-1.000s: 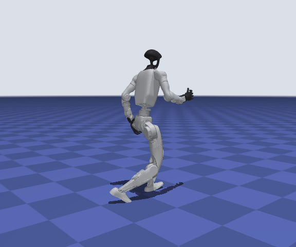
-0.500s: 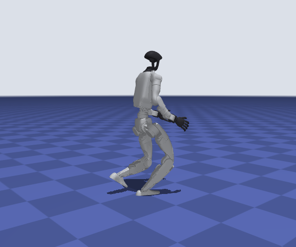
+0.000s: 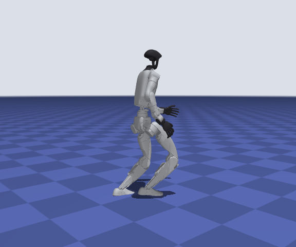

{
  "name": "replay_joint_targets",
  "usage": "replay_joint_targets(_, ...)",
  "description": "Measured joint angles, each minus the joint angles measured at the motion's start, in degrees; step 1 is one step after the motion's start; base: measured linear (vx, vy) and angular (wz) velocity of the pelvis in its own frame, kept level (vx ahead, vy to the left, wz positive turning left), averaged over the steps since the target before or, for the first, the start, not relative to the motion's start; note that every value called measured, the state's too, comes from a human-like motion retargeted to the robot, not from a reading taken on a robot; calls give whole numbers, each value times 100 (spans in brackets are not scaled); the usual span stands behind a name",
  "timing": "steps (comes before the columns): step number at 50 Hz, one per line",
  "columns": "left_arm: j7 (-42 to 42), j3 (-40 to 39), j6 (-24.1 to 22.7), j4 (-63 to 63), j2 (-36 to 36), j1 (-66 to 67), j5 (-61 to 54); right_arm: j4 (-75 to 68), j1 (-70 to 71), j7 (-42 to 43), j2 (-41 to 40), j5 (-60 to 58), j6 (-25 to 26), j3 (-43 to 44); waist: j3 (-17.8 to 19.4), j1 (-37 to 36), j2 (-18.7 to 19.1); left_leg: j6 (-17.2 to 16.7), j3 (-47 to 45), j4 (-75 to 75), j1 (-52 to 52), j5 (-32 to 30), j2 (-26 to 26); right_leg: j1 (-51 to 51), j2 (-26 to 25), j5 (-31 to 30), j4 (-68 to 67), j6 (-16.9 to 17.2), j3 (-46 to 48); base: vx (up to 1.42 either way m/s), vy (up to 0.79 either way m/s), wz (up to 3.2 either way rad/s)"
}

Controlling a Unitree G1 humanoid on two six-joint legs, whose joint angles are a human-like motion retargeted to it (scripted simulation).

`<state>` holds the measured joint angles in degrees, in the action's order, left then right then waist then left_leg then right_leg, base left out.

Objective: Run

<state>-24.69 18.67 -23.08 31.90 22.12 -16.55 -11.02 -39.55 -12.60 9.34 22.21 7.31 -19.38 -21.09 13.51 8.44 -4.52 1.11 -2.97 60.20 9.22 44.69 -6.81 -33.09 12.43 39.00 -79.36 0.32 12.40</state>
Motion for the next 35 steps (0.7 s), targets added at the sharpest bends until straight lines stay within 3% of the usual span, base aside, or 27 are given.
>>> replay_joint_targets(5, 127, 123, -664, -2217, 459, -794, 29, -106, -930, -453, 174, 496, 165, 356, -13, 224, 738, -869, -44, -69, -1174, -1415, 1078, -216, -1252, -481, 2793, 391, 360, -1, -7, -28)
replay_joint_targets(8, 111, 113, -787, -2876, 465, -923, -5, 10, -1110, -381, 115, 719, 166, 528, 4, 218, 906, -931, -171, 796, -1400, -1905, 1478, -308, -1509, -608, 2659, 272, 406, -5, -5, -18)
replay_joint_targets(10, 80, 150, -765, -2954, 334, -758, -67, 69, -1059, -203, 18, 760, 108, 560, 33, 120, 933, -761, -288, 1539, -1477, -1838, 1716, -326, -1562, -487, 1887, 22, 413, -4, -4, -27)
replay_joint_targets(12, -2, 158, -523, -2664, 165, -529, -203, 118, -609, 234, -6, 710, 13, 617, 138, -13, 892, -457, -314, 2353, -1320, -1513, 1835, -177, -1571, 19, 1069, -355, 321, -1, -7, -32)
replay_joint_targets(15, -146, 236, 15, -1357, -267, -62, -190, 70, 652, 1154, -69, 439, -104, 621, 351, -301, 774, 201, -383, 3535, -580, -642, 2031, 207, -1581, 995, 287, -790, 113, -4, -6, -46)
replay_joint_targets(17, -3, 310, 255, -195, -612, 318, -132, 214, 1612, 1694, -140, 290, -213, 600, 328, -593, 754, 565, -465, 3798, 423, -59, 2102, 487, -1697, 1100, 518, -816, -66, -7, -1, -65)
replay_joint_targets(20, 515, 347, 344, 683, -719, 1377, -41, 1098, 2355, 1809, -14, 241, -400, 625, 170, -1002, 476, 736, -681, 2998, 1677, 326, 1620, 1250, -1673, 972, 1169, -352, -583, 2, 3, -20)
replay_joint_targets(25, 1401, 3, 109, 973, -375, 3091, 130, 2564, 2557, 1225, 306, 265, -716, 478, -219, -1434, -322, 220, -1220, -360, 2472, -534, 326, 2450, -835, -779, 2097, 1073, -1060, 6, 6, 24)
replay_joint_targets(27, 1544, -189, 103, 1085, -358, 3573, 81, 2939, 2575, 1093, 359, 223, -817, 492, -312, -1424, -629, 152, -1298, -1556, 2452, -874, -297, 2727, -400, -1310, 1821, 1436, -1140, 0, 3, 32)
replay_joint_targets(29, 1631, -332, 136, 1264, -385, 3897, 63, 3195, 2572, 1044, 332, 185, -890, 514, -329, -1408, -806, 172, -1260, -1717, 2543, -1049, -613, 2947, -239, -1785, 1304, 1468, -1144, -3, -4, -5)
replay_joint_targets(32, 1601, -439, 263, 1694, -432, 4052, 160, 3405, 2468, 1048, 178, 37, -954, 485, -260, -1349, -903, 469, -1188, -260, 2892, -925, -698, 3136, -73, -2278, 173, 1468, -1131, -4, 1, -40)
replay_joint_targets(35, 1258, -481, 443, 2327, -469, 3602, 387, 3308, 2140, 1173, -57, -304, -831, 403, -145, -1163, -978, 991, -1225, 1283, 3017, -262, -799, 2888, 416, -2051, -1279, 1398, -1191, -3, 14, -43)
